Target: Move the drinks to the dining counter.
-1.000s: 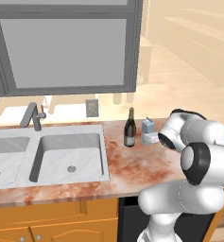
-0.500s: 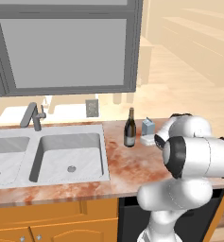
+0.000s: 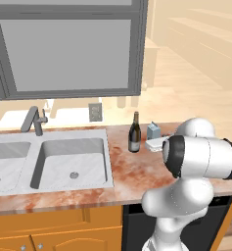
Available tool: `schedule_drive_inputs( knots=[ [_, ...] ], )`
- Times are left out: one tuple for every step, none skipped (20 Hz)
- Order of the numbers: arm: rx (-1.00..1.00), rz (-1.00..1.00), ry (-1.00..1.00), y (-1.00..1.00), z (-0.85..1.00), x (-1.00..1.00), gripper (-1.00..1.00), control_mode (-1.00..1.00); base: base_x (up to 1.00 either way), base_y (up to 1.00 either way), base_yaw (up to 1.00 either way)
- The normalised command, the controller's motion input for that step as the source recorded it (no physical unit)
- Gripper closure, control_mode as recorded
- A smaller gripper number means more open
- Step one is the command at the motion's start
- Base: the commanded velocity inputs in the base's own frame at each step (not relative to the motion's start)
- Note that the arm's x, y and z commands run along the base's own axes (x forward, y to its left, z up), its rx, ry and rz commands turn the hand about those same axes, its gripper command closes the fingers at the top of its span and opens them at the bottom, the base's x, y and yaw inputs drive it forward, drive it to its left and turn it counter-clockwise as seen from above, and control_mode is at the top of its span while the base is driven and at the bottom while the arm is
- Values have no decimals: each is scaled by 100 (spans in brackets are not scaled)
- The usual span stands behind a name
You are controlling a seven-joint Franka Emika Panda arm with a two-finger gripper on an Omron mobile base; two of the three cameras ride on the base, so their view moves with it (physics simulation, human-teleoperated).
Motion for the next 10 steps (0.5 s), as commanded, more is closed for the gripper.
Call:
schedule_drive_inputs(
  knots=[
    [0, 0, -21, -1, 0, 0, -100, -100, 0, 0, 0],
    [0, 0, -21, -4, 0, 0, -100, -100, 0, 0, 0],
    [0, 0, -20, -5, 0, 0, -100, -100, 0, 0, 0],
    [0, 0, -19, -6, 0, 0, -100, -100, 0, 0, 0],
    [0, 0, -18, -4, 0, 0, -100, -100, 0, 0, 0],
    [0, 0, -16, 0, 0, 0, -100, -100, 0, 0, 0],
    [0, 0, -17, 0, 0, 14, -100, -100, 0, 0, 0],
    [0, 0, -13, 0, 0, 11, -100, -100, 0, 0, 0],
    [0, 0, -11, 0, 0, 19, -100, -100, 0, 0, 0],
    [-1, 1, -8, 0, 0, 16, -100, -100, 0, 0, 0]
  ],
)
